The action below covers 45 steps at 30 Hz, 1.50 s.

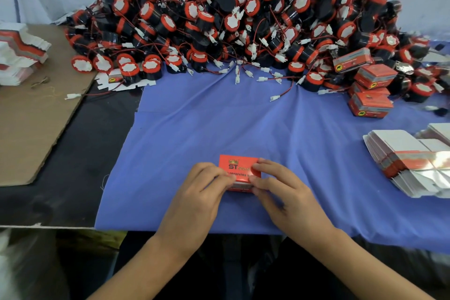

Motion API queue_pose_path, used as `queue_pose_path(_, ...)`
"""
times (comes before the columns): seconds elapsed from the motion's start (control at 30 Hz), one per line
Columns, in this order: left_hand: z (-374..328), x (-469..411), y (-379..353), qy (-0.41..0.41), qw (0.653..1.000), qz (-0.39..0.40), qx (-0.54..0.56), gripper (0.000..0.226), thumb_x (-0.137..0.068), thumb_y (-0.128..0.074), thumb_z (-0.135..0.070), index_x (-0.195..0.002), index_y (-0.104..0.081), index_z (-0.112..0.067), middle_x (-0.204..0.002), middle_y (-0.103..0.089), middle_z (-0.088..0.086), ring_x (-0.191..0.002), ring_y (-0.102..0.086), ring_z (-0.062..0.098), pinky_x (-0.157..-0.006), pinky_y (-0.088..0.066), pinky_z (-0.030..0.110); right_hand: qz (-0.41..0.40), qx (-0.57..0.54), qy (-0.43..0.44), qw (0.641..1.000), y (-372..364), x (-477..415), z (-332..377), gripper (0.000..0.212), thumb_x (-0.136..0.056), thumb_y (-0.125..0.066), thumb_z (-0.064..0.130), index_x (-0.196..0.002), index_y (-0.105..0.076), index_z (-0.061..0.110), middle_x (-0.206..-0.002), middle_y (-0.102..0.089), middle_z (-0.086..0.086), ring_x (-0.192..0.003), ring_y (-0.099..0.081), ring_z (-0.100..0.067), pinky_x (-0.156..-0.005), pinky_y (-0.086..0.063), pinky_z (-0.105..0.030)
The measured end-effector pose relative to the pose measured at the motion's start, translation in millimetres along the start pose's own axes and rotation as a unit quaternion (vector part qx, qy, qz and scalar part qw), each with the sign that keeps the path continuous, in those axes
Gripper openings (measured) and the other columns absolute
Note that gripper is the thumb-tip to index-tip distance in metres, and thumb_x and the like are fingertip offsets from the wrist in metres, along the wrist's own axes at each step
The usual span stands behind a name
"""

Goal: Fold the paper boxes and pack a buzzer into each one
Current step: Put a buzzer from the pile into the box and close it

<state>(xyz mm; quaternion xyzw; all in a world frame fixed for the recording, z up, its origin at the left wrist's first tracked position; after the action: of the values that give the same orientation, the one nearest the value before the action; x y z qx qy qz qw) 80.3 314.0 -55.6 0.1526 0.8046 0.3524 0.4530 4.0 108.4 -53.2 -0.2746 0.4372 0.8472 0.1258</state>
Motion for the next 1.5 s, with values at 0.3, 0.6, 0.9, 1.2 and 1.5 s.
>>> queue_pose_path(0.3,-1,3,-1,-0.038,0.995,0.014,-0.091,0.023,-0.096,-0.066,-0.012,-0.117,-0.074,-0.011,-0.106,-0.067,-0.001,-0.096,-0.063,0.024,-0.078,-0.056,0.041,0.012,0.119,-0.004,0.993,-6,3,15,0.049,-0.083,-0.073,-0.015,-0.122,-0.076,0.014,-0.125,-0.069,-0.011,-0.123,-0.064,-0.03,-0.092,-0.059,-0.039)
queue_pose_path(0.6,-11,-4,2,0.309,0.922,-0.086,0.218,0.018,-0.091,-0.079,-0.02,-0.106,-0.074,-0.029,-0.11,-0.064,-0.012,-0.1,-0.068,0.005,-0.08,-0.05,0.008,-0.017,-0.101,-0.22,0.97,-10,1,36,0.054,-0.094,-0.064,-0.004,-0.111,-0.07,0.047,-0.128,-0.047,0.009,-0.109,-0.059,0.004,-0.089,-0.046,-0.008)
queue_pose_path(0.9,-41,-47,-25,0.358,0.854,-0.043,0.375,0.013,-0.095,-0.072,-0.016,-0.103,-0.075,-0.025,-0.099,-0.078,-0.018,-0.097,-0.073,-0.001,-0.082,-0.05,0.008,-0.191,-0.307,-0.425,0.83,9,-3,33,0.053,-0.087,-0.061,-0.015,-0.128,-0.063,0.018,-0.131,-0.064,-0.004,-0.123,-0.064,-0.01,-0.106,-0.05,-0.027)
queue_pose_path(1.2,-108,-173,-71,0.244,0.847,0.115,0.459,0.046,-0.099,-0.06,-0.011,-0.12,-0.064,-0.052,-0.113,-0.07,-0.032,-0.1,-0.061,-0.012,-0.087,-0.049,0.007,-0.199,-0.195,-0.362,0.89,136,-57,-38,0.06,-0.091,-0.057,-0.007,-0.098,-0.075,0.05,-0.102,-0.076,0.019,-0.102,-0.067,0.004,-0.085,-0.05,-0.014)
queue_pose_path(1.5,-138,-287,-187,0.258,0.809,0.23,0.475,0.057,-0.09,-0.045,0.011,-0.135,-0.061,-0.021,-0.127,-0.07,0.0,-0.119,-0.064,0.022,-0.108,-0.051,0.049,-0.171,-0.087,-0.49,0.85,194,-95,-182,0.045,-0.087,-0.045,-0.009,-0.109,-0.072,0.02,-0.09,-0.073,0.003,-0.083,-0.062,-0.025,-0.071,-0.049,-0.035)
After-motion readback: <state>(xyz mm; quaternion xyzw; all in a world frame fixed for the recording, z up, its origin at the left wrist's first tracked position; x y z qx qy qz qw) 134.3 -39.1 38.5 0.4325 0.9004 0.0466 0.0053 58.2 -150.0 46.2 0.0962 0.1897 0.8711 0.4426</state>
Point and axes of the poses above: each hand's wrist, its own x-axis away from the middle knuckle, its own y-axis out of the back of the hand, z = x × y, the point moved 1 cm from there along -x, towards the middle knuckle
